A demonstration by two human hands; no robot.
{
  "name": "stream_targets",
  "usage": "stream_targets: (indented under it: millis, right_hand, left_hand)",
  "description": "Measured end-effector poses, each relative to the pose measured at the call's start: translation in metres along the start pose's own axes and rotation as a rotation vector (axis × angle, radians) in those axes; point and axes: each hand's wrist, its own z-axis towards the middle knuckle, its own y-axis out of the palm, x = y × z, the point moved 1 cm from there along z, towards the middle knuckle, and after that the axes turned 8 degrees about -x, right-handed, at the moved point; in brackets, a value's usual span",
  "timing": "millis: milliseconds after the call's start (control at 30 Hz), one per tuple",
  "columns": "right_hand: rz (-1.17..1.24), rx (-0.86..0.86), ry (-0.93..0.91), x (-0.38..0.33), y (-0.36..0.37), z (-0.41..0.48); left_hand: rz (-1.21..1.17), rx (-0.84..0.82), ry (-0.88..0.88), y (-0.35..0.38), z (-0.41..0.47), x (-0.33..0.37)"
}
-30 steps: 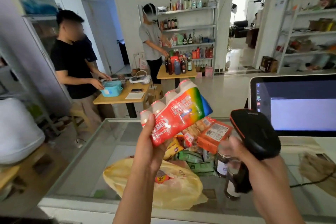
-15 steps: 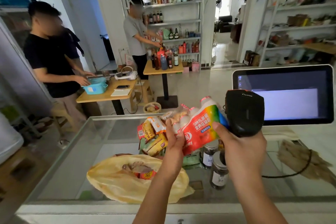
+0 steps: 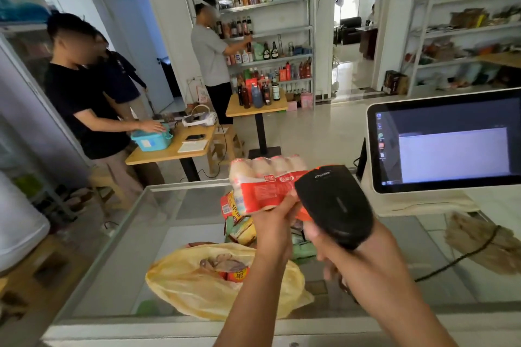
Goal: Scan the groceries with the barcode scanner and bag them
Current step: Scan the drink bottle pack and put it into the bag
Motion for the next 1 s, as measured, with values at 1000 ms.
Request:
stream_targets:
  millis: [1000]
  right_hand:
    - [0.119,-0.007,0.179,0.025,-0.011,0.003]
  left_hand:
    - [-0.208,-0.222,0.062,-0.015,0.011,0.025]
